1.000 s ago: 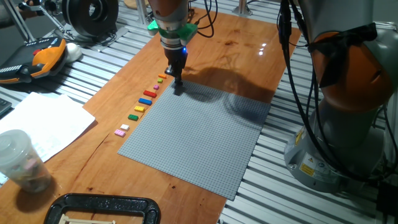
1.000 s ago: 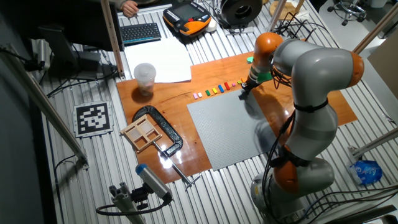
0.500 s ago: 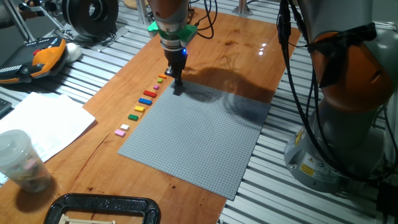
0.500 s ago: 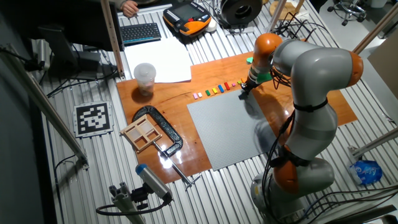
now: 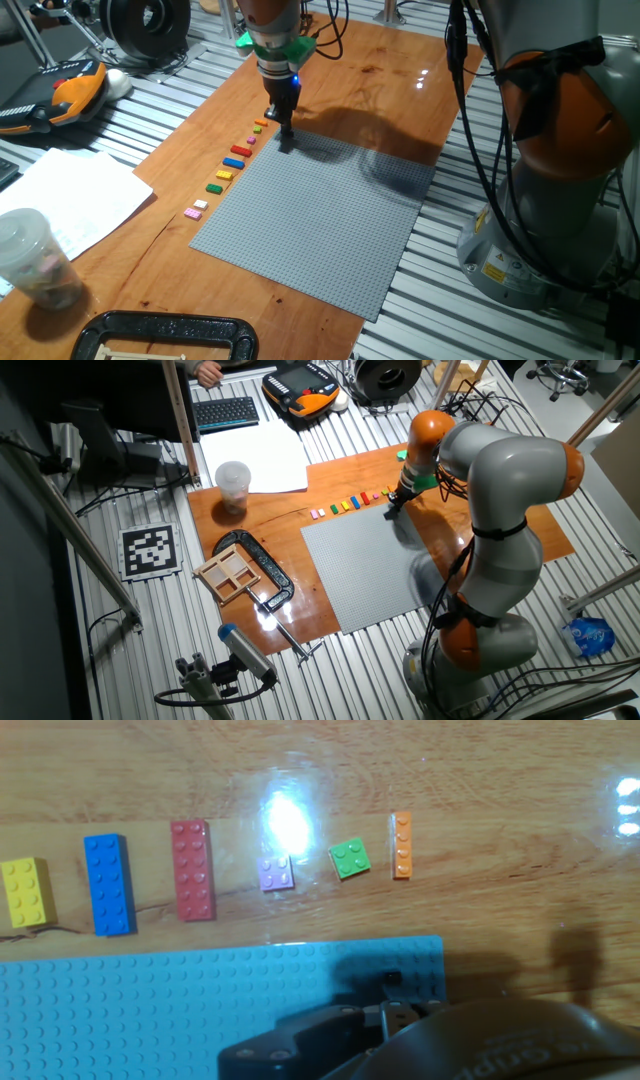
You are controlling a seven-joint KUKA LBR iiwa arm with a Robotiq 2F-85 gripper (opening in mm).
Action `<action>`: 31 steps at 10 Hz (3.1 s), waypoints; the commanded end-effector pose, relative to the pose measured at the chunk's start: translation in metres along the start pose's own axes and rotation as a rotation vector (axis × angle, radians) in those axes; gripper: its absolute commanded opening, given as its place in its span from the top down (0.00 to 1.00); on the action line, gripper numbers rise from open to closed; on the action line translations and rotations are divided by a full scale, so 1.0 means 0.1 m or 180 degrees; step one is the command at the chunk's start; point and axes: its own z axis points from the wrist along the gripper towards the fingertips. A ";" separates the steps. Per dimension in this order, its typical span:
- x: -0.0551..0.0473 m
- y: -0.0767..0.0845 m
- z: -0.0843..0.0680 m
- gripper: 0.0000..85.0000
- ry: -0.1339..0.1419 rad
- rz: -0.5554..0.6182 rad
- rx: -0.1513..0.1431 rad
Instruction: Build with small Lego blocks
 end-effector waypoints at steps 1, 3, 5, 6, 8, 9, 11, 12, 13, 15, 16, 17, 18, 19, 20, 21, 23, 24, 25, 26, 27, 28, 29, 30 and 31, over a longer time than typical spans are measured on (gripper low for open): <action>-0.01 0.00 -0.01 1.00 0.0000 0.0000 0.0000; -0.06 -0.03 -0.03 1.00 0.0004 -0.0010 0.0005; -0.11 -0.04 -0.07 1.00 0.0004 0.0010 0.0005; -0.14 -0.04 -0.09 1.00 -0.0001 0.0025 0.0015; -0.21 -0.01 -0.14 0.80 -0.0021 0.0054 0.0044; -0.26 -0.01 -0.14 0.80 -0.0021 0.0059 0.0039; -0.36 -0.01 -0.13 0.80 -0.0035 0.0034 0.0053; -0.39 0.01 -0.14 0.80 -0.0025 0.0034 0.0053; -0.41 0.03 -0.14 0.80 -0.0026 0.0049 0.0063; -0.51 0.00 -0.11 0.80 -0.0025 0.0019 0.0063; -0.57 -0.02 -0.08 0.80 -0.0040 0.0000 0.0068; -0.60 -0.02 -0.08 0.80 -0.0045 0.0000 0.0068; -0.60 -0.01 -0.09 0.80 -0.0060 0.0009 0.0078; -0.60 0.00 -0.09 0.80 -0.0069 0.0014 0.0087; -0.61 0.00 -0.08 0.60 -0.0079 0.0014 0.0082; -0.63 -0.01 -0.06 0.60 -0.0089 0.0004 0.0083; -0.67 -0.03 -0.07 0.60 -0.0074 -0.0015 0.0083; -0.68 -0.03 -0.03 0.60 -0.0084 -0.0025 0.0088; -0.70 -0.04 -0.02 0.60 -0.0069 -0.0030 0.0068; -0.73 -0.07 -0.01 0.80 -0.0049 -0.0039 0.0064; -0.75 -0.09 0.00 0.80 -0.0054 -0.0059 0.0064; -0.76 -0.09 0.03 0.80 -0.0059 -0.0064 0.0064; -0.76 -0.09 0.05 0.80 -0.0059 -0.0064 0.0049; -0.76 -0.09 0.04 0.80 -0.0049 -0.0059 0.0044; -0.76 -0.09 0.02 0.80 -0.0044 -0.0049 0.0039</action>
